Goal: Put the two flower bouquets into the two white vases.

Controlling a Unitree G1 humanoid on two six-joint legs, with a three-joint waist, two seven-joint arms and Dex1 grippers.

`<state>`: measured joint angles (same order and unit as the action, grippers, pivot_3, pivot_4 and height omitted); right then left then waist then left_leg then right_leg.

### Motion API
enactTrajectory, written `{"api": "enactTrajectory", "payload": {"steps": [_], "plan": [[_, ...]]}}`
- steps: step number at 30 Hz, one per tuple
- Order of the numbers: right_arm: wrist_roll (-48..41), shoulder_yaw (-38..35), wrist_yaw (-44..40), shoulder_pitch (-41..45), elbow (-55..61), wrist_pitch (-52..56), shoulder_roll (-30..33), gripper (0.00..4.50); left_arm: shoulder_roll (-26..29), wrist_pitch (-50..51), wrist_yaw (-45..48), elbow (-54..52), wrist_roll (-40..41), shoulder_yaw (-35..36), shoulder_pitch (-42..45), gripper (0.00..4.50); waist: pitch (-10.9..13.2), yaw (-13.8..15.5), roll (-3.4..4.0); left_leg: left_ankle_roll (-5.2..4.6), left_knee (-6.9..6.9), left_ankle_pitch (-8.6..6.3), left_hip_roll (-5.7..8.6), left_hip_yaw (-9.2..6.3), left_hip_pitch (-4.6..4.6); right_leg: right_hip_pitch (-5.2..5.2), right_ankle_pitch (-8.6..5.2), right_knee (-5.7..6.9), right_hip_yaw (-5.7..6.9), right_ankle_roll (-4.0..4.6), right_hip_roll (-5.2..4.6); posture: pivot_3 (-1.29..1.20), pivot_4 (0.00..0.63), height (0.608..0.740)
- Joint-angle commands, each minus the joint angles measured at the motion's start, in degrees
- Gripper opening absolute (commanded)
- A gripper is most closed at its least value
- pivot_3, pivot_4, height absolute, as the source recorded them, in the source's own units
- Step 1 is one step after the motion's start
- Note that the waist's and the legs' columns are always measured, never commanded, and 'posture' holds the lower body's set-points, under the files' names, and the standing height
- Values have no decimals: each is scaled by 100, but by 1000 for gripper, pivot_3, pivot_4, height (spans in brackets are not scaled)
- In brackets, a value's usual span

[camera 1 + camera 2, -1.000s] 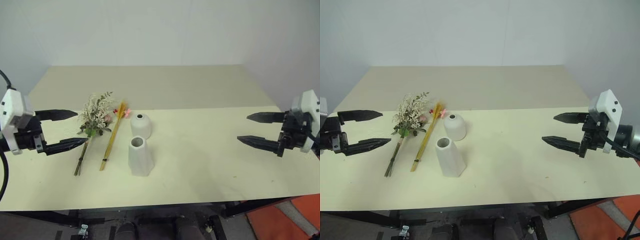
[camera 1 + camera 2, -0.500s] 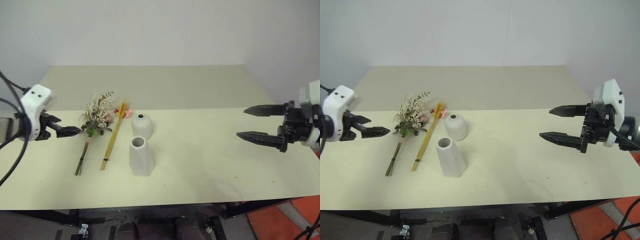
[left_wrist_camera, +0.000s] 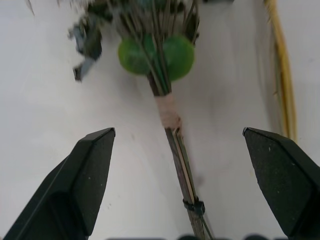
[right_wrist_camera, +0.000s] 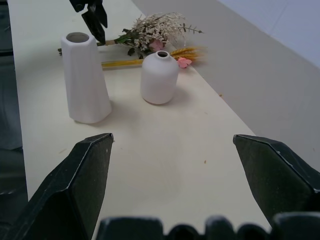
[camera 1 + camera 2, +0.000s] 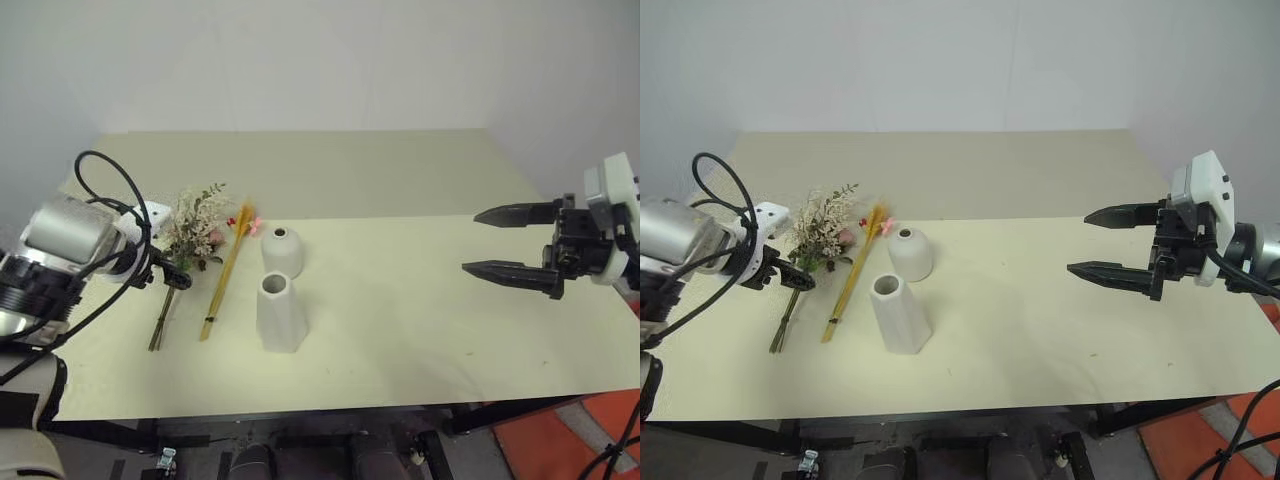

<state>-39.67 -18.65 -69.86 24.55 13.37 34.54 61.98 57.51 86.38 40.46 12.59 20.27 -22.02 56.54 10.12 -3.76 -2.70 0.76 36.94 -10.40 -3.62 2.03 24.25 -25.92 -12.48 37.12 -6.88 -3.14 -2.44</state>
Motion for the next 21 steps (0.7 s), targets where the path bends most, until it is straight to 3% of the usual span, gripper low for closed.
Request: {"api": "enactTrajectory", "payload": {"steps": [1, 4, 7, 18, 21], "plan": [[-139, -259, 24, 67, 142, -45, 70, 4500, -188, -41, -175, 169, -241, -68, 6, 4461, 0, 14, 0, 0, 2, 0, 1, -1, -2, 3, 0, 0, 0, 0, 0, 0, 150, 740], [-166, -300, 16, 90, 141, -6, 109, 4500, -438, -212, -202, 489, -324, -23, -1, 4461, 0, 42, 0, 0, 2, 0, 3, -4, 1, 4, 0, -1, 0, 0, 0, 0, 150, 740], [-174, -320, 39, 64, 179, 6, 100, 4500, -857, -722, -565, 1044, -640, 155, 15, 3848, 0, 72, 0, 0, 2, 0, 5, -7, 1, 5, 1, -3, 0, 3, -1, 0, 150, 740], [-320, -645, 193, -356, 476, 101, 97, 4500, -1279, -1217, -1015, 1725, -1194, 630, 330, 237, -1, 109, 1, 0, 4, 0, 14, -24, -11, 30, 0, -5, 4, 0, -2, 0, 150, 740], [-337, -707, 190, -468, 527, 100, 112, 4500, -1228, -1197, -1202, 1650, -1255, 991, 335, 114, 0, 116, 0, 0, 4, 0, 15, -28, -9, 29, 0, -4, 6, 0, -2, 0, 150, 740]]}}
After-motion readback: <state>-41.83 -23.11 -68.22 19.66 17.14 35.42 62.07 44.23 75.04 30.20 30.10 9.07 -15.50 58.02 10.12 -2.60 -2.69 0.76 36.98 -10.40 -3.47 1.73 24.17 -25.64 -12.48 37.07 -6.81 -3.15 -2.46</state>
